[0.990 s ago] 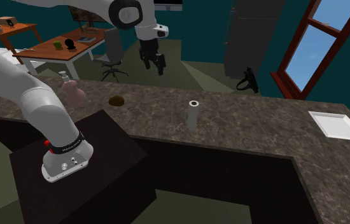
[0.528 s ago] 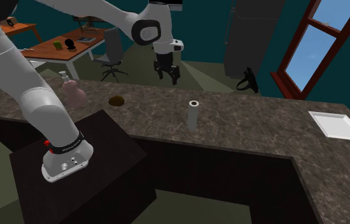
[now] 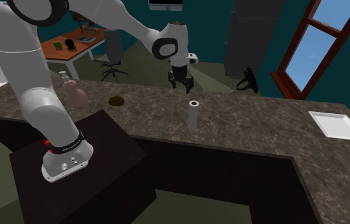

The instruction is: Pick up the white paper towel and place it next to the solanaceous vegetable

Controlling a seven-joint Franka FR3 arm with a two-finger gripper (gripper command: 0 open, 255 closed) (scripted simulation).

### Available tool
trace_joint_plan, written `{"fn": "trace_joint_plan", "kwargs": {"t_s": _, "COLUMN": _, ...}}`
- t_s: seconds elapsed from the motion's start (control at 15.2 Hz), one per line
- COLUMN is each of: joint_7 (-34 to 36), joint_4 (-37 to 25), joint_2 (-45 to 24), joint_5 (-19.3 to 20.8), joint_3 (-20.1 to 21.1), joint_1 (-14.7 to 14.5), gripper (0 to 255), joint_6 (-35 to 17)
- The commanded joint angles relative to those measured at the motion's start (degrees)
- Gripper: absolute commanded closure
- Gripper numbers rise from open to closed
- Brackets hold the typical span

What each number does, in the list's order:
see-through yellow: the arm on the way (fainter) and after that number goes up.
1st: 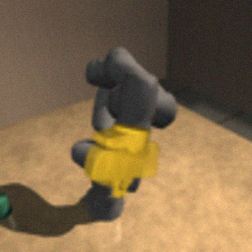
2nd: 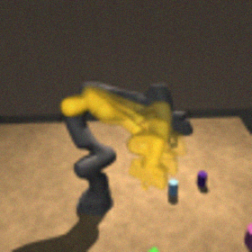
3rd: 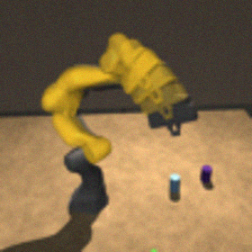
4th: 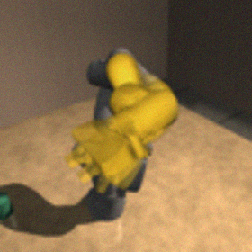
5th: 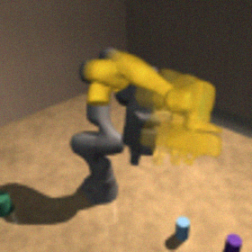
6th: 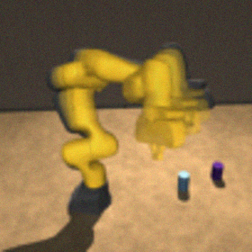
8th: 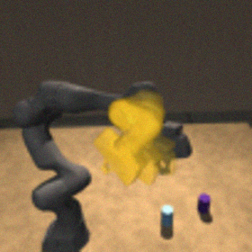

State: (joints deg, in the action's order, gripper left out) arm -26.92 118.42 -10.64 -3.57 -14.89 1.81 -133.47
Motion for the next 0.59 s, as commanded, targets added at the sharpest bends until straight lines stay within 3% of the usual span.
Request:
{"fn": "trace_joint_plan", "kwargs": {"t_s": 0.0, "joint_7": -2.45, "joint_4": -3.41, "joint_2": -4.91, "joint_5": -1.45, "joint_3": 0.15, "joint_1": 0.93, "gripper": 0, "joint_6": -1.22}}
{"fn": "trace_joint_plan", "kwargs": {"t_s": 0.53, "joint_7": -8.2, "joint_4": -19.21, "joint_2": -22.27, "joint_5": -4.55, "joint_3": 2.19, "joint_1": 4.71, "gripper": 0, "joint_6": -2.11}}
